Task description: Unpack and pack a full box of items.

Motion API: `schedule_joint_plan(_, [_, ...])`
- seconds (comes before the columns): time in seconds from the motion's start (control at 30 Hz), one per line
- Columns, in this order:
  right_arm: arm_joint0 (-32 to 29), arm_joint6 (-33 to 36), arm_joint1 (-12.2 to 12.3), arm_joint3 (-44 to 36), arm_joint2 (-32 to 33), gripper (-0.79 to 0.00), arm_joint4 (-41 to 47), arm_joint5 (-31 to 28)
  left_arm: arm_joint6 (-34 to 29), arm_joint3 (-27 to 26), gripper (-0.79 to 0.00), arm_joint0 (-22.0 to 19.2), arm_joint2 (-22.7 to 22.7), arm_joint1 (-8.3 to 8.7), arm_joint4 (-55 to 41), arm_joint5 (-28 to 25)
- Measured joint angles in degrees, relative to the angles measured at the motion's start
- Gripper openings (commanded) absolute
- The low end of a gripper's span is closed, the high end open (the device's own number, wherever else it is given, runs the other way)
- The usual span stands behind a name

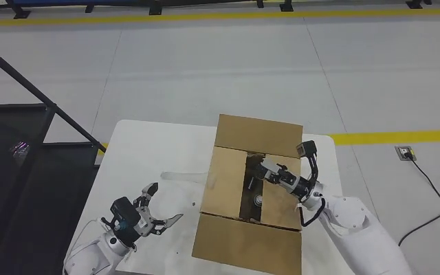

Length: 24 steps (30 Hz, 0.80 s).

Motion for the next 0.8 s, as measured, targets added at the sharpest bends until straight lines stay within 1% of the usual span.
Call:
schedule_joint_plan(0.1, [-0.14, -0.07, -0.23, -0.64, -1.04, 0.000, -1.95, 1.57, -0.45, -0.36, 0.000, 0.07, 0.14, -0.14, -0.88, 1.45])
schedule_joint_plan(0.17, [0.59, -1.52, -0.54, -0.49, -2.03, 0.000, -4.50, 4.50, -0.72, -0.72, 0.000, 0.04, 0.52, -0.32, -1.36, 3.30])
schedule_joint_plan(0.23, [1.79, -0.50, -0.93, 0.02, -3.23, 0.000, -4.75, 6.95, -0.82, -0.96, 0.000, -0.06, 0.99, -0.45, -1.50, 4.48])
schedule_joint_plan(0.37, [5.21, 3.01, -1.76, 3.09, -5.84, 0.000, -5.86, 11.07, -0.80, -1.13, 0.000, -0.20, 1.74, -0.60, -1.04, 5.46])
schedule_joint_plan(0.43, [7.00, 3.63, -2.40, 5.12, -7.44, 0.000, -6.05, 12.81, -0.64, -1.13, 0.000, -0.22, 1.99, -0.66, -0.84, 5.73])
schedule_joint_plan(0.5, [8.42, 2.84, -2.97, 7.08, -8.63, 0.000, -6.73, 14.13, -0.48, -1.13, 0.000, -0.20, 2.11, -0.69, -0.69, 5.89])
schedule_joint_plan(0.53, [9.17, 2.24, -3.37, 8.11, -9.37, 0.000, -6.83, 14.65, -0.39, -1.15, 0.000, -0.17, 2.15, -0.70, -0.55, 5.92])
schedule_joint_plan(0.63, [10.65, 3.32, -4.23, 10.60, -10.80, 0.000, -5.63, 14.15, -0.17, -1.21, 0.000, -0.03, 2.17, -0.72, -0.26, 6.02])
schedule_joint_plan(0.8, [12.29, 3.34, -5.26, 13.79, -11.88, 0.000, -5.03, 13.35, 0.16, -1.29, 0.000, 0.23, 2.32, -0.75, 0.30, 6.15])
